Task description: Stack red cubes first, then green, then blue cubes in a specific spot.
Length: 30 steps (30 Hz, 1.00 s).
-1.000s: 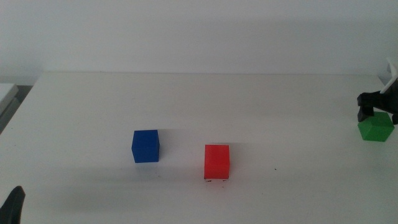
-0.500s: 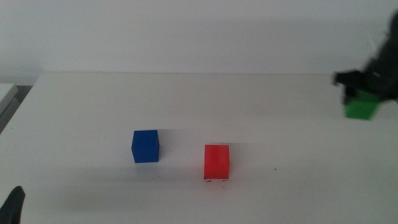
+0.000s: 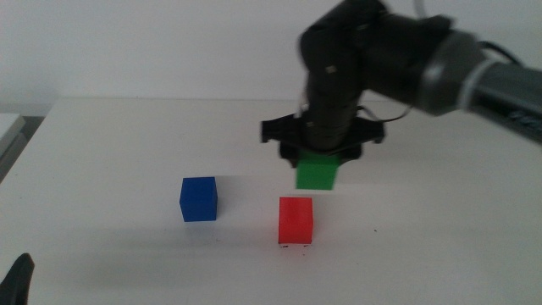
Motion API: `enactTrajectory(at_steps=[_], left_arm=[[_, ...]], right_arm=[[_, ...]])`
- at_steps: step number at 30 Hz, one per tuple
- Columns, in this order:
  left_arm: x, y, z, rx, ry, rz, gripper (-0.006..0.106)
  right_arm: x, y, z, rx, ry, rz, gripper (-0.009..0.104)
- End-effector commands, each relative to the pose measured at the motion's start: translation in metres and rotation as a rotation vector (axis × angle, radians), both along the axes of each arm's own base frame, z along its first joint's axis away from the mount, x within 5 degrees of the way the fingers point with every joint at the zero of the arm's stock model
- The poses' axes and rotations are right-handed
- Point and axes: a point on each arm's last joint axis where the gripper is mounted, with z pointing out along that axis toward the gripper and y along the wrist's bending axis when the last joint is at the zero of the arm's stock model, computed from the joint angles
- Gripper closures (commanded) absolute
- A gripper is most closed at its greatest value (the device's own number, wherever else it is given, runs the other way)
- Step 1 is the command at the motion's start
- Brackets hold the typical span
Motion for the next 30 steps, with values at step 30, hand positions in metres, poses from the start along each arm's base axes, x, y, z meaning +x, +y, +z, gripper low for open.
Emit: enactTrajectory(at_steps=[30], left_arm=[[0.000, 0.000, 0.002, -0.003, -0.017, -0.008, 0.014]], right_arm=[[0.012, 0.030, -0.054, -0.057, 0.095, -0.048, 0.085]])
